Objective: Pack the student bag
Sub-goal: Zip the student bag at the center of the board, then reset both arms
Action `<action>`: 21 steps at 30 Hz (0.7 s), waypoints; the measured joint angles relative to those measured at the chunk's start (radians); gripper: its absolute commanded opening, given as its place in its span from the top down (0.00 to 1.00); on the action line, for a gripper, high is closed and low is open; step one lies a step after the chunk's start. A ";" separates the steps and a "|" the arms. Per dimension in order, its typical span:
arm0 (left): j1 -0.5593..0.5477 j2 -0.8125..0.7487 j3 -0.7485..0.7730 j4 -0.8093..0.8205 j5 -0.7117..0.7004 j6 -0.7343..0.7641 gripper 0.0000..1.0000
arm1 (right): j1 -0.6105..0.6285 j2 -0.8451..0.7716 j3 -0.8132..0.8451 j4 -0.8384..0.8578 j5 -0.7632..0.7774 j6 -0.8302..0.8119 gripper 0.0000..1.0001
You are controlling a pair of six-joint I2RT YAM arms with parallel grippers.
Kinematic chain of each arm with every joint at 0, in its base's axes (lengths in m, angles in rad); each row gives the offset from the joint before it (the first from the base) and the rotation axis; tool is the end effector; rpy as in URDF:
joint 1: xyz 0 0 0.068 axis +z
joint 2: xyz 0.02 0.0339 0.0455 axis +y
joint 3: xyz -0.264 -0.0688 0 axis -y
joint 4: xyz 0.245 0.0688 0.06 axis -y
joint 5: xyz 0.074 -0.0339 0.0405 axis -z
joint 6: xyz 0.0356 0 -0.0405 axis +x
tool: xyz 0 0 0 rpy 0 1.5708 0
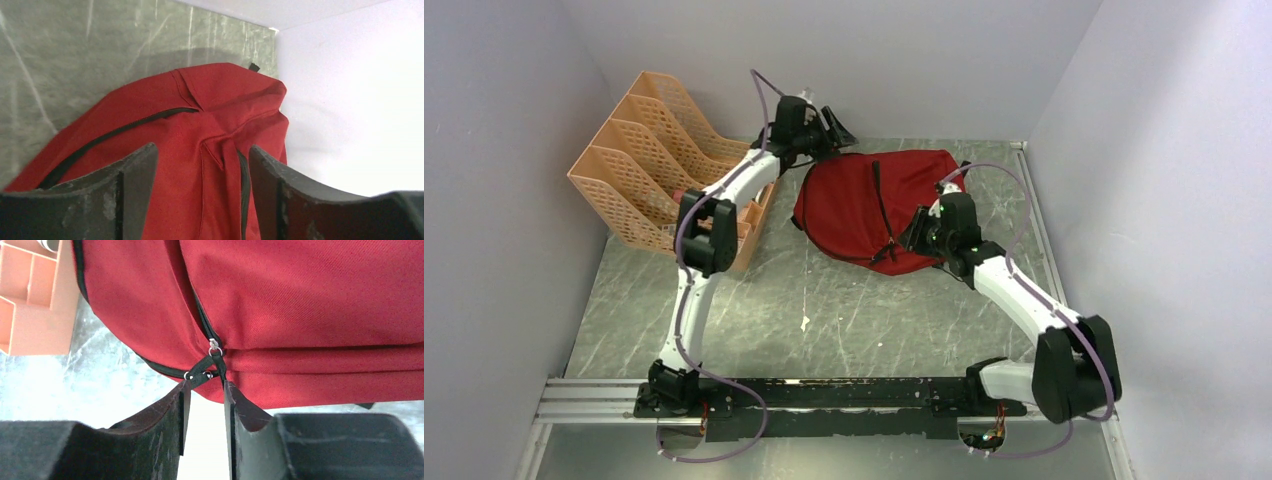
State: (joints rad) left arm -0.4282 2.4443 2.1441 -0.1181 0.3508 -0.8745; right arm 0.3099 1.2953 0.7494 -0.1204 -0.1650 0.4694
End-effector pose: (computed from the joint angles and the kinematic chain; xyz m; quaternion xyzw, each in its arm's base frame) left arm 0.5156 -0.2488 0.2243 -0.0900 0.8262 -0.4416 0.3380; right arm 0.2596 0.0893 0.2242 0.0355 0.8964 0.2340 0.3747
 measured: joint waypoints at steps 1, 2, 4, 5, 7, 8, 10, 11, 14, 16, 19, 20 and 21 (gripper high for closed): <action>0.008 -0.033 -0.030 0.001 0.001 0.021 0.26 | 0.000 -0.027 0.000 -0.004 0.016 0.000 0.60; 0.016 -0.068 -0.056 0.002 0.001 0.044 0.25 | 0.000 -0.053 0.000 -0.006 0.034 0.000 0.58; 0.027 -0.142 -0.097 -0.001 0.000 0.095 0.23 | 0.000 -0.099 0.002 -0.013 0.069 -0.002 0.50; 0.029 -0.186 -0.114 -0.004 -0.004 0.130 0.22 | 0.000 -0.121 0.002 -0.017 0.088 -0.001 0.47; 0.030 -0.269 -0.144 -0.016 -0.017 0.194 0.21 | 0.000 -0.158 0.002 -0.024 0.125 0.000 0.43; 0.029 -0.313 -0.161 -0.028 -0.030 0.231 0.21 | 0.000 -0.172 0.002 -0.026 0.140 0.000 0.42; 0.029 -0.402 -0.201 -0.054 -0.068 0.303 0.19 | 0.000 -0.209 0.002 -0.027 0.174 0.001 0.40; 0.029 -0.449 -0.229 -0.065 -0.094 0.340 0.19 | 0.000 -0.226 0.002 -0.027 0.189 0.000 0.39; 0.028 -0.588 -0.351 -0.095 -0.173 0.431 0.19 | 0.000 -0.267 0.006 -0.029 0.241 0.000 0.37; 0.028 -0.659 -0.446 -0.111 -0.209 0.471 0.20 | 0.000 -0.275 0.019 -0.041 0.280 0.003 0.36; 0.029 -0.735 -0.590 -0.145 -0.234 0.517 0.20 | 0.000 -0.275 0.049 -0.071 0.341 0.014 0.34; 0.029 -0.755 -0.643 -0.147 -0.236 0.529 0.19 | 0.000 -0.276 0.055 -0.077 0.353 0.019 0.34; 0.029 -0.777 -0.699 -0.156 -0.237 0.540 0.18 | 0.000 -0.279 0.058 -0.083 0.364 0.025 0.33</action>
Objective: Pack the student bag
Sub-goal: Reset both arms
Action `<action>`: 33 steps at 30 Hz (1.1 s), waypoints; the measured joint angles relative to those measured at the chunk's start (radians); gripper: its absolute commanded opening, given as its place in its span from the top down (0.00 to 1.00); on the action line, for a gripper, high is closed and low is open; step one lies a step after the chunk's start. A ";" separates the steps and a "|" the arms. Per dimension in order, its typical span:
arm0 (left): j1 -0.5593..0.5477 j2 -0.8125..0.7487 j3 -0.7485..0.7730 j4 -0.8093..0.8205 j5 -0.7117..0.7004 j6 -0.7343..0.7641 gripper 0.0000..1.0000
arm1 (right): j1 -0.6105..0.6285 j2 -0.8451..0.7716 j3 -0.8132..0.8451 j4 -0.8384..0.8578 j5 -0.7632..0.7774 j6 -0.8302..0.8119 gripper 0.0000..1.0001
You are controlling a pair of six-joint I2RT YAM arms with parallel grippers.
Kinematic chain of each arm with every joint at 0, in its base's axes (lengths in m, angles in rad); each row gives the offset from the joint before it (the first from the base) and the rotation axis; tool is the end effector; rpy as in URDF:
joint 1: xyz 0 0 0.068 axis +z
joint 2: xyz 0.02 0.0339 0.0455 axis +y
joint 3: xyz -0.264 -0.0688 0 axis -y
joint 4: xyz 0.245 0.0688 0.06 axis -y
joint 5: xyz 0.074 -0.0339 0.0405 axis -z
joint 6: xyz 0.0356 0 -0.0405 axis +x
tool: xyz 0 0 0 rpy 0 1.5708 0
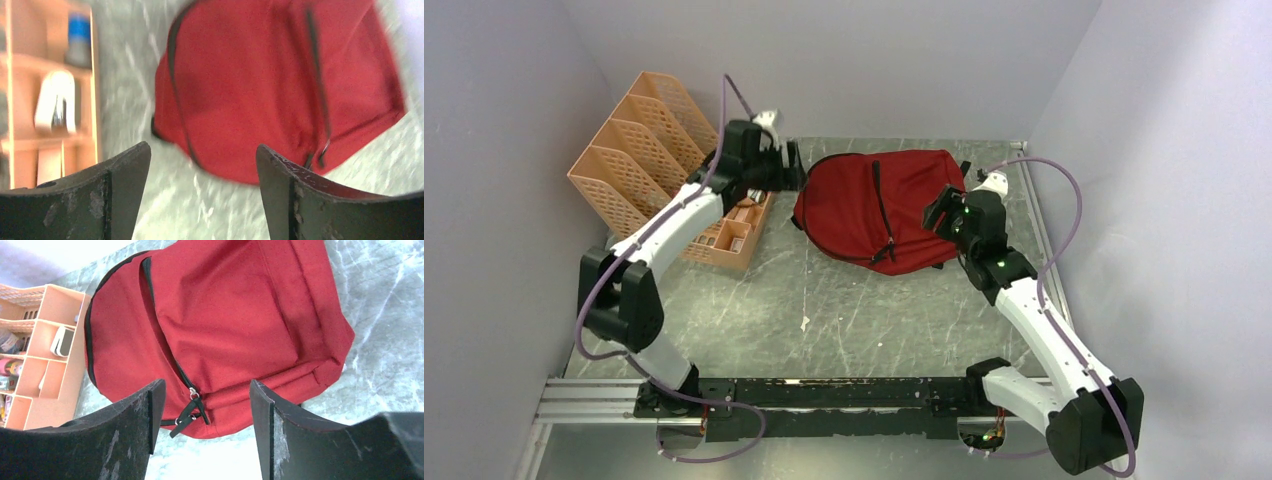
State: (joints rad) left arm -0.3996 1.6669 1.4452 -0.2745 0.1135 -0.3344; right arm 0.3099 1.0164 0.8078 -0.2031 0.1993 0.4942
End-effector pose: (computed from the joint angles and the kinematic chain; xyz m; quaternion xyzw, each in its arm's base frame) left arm 0.3611 -0.1569 0.3289 0.0570 0.8563 -0.2288 0.4595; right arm 0.2240 0.0643 0.3023 0.1309 0.8240 0.1366 0.5340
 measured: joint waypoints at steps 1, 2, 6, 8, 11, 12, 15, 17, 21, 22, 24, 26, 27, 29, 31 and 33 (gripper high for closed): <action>0.000 -0.027 -0.065 -0.010 -0.001 0.010 0.15 | 0.000 -0.006 0.000 -0.003 0.008 0.002 0.32; 0.000 -0.053 -0.118 -0.017 -0.001 0.016 0.11 | 0.000 -0.014 0.000 -0.008 0.015 0.006 0.29; 0.000 -0.260 -0.351 -0.034 0.000 0.060 0.02 | 0.000 -0.077 -0.010 -0.005 0.017 0.006 0.22; 0.000 -0.385 -0.414 -0.032 -0.009 0.074 0.02 | 0.000 -0.127 -0.025 0.003 0.008 0.005 0.18; 0.000 -0.597 -0.466 -0.020 -0.051 0.087 0.02 | 0.000 -0.191 -0.034 0.002 -0.026 -0.010 0.11; 0.000 -0.643 -0.472 -0.016 -0.067 0.088 0.02 | 0.000 -0.204 -0.034 0.003 -0.043 -0.021 0.06; 0.000 -0.796 -0.534 -0.002 -0.131 0.082 0.02 | 0.003 -0.227 -0.034 -0.014 -0.090 -0.052 0.00; 0.000 -0.899 -0.605 0.000 -0.172 0.073 0.02 | 0.010 -0.240 -0.034 -0.039 -0.108 -0.076 0.00; 0.000 -1.106 -0.753 -0.010 -0.263 0.045 0.02 | 0.018 -0.288 -0.034 -0.094 -0.121 -0.107 0.00; 0.000 -1.148 -0.777 -0.015 -0.283 0.038 0.02 | 0.019 -0.310 -0.037 -0.103 -0.121 -0.115 0.00; 0.000 -1.209 -0.801 -0.019 -0.317 0.030 0.02 | 0.019 -0.348 -0.042 -0.117 -0.120 -0.129 0.00; 0.000 -1.223 -0.802 -0.018 -0.339 0.022 0.02 | 0.019 -0.383 -0.043 -0.123 -0.114 -0.147 0.00; 0.000 -1.212 -0.801 -0.018 -0.351 0.018 0.02 | 0.019 -0.397 -0.043 -0.124 -0.110 -0.158 0.00; 0.000 -1.189 -0.801 -0.023 -0.363 0.012 0.02 | 0.020 -0.416 -0.044 -0.124 -0.101 -0.174 0.00; 0.000 -1.152 -0.801 -0.031 -0.382 0.002 0.02 | 0.020 -0.430 -0.047 -0.123 -0.092 -0.186 0.00; 0.000 -1.135 -0.801 -0.039 -0.391 -0.003 0.02 | 0.020 -0.438 -0.055 -0.123 -0.085 -0.191 0.00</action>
